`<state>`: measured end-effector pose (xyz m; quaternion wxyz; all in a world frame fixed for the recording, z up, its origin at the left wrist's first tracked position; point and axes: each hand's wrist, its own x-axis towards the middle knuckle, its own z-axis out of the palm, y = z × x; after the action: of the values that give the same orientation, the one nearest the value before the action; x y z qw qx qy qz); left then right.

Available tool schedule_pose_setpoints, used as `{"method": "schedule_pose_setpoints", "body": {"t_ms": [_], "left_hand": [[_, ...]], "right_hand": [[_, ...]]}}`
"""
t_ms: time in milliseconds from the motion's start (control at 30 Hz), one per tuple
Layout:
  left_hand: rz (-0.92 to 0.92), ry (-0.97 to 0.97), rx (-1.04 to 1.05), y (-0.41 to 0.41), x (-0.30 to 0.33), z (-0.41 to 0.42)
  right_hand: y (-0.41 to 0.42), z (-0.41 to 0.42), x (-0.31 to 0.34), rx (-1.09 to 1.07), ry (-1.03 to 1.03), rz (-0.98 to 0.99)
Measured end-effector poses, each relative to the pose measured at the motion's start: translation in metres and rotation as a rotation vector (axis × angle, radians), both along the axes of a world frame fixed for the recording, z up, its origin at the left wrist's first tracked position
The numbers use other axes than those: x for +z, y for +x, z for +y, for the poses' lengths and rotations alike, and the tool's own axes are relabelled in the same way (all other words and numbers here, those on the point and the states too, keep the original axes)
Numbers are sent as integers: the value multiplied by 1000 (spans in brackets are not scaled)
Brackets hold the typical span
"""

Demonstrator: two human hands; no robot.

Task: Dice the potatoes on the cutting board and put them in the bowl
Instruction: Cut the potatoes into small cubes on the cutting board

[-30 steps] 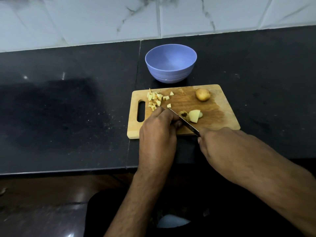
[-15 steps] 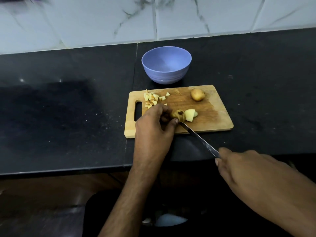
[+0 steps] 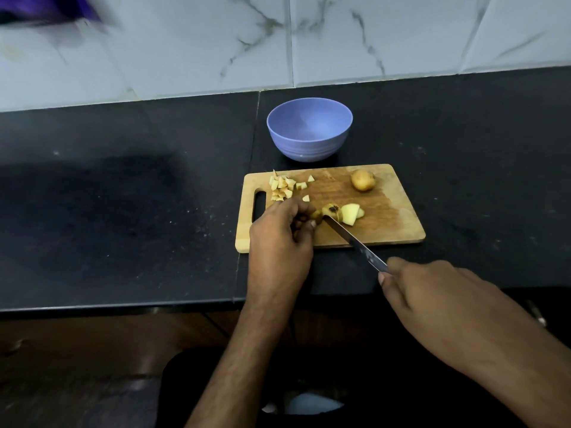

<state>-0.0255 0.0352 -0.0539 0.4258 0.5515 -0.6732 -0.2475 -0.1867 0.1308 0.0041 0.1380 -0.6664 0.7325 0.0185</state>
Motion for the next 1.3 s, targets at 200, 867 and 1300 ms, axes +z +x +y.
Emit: {"method": "schedule_pose_setpoints", "body": {"t_ms": [200, 867, 1300], "left_hand": [[23, 13, 19, -2, -2, 0], [6, -121, 30, 2, 1, 2], [-243, -159, 37, -7, 1, 7]], "right_hand": [[1, -1, -3, 1, -16, -19], [16, -9, -6, -6, -117, -147], [20, 0, -6, -5, -124, -96]]}}
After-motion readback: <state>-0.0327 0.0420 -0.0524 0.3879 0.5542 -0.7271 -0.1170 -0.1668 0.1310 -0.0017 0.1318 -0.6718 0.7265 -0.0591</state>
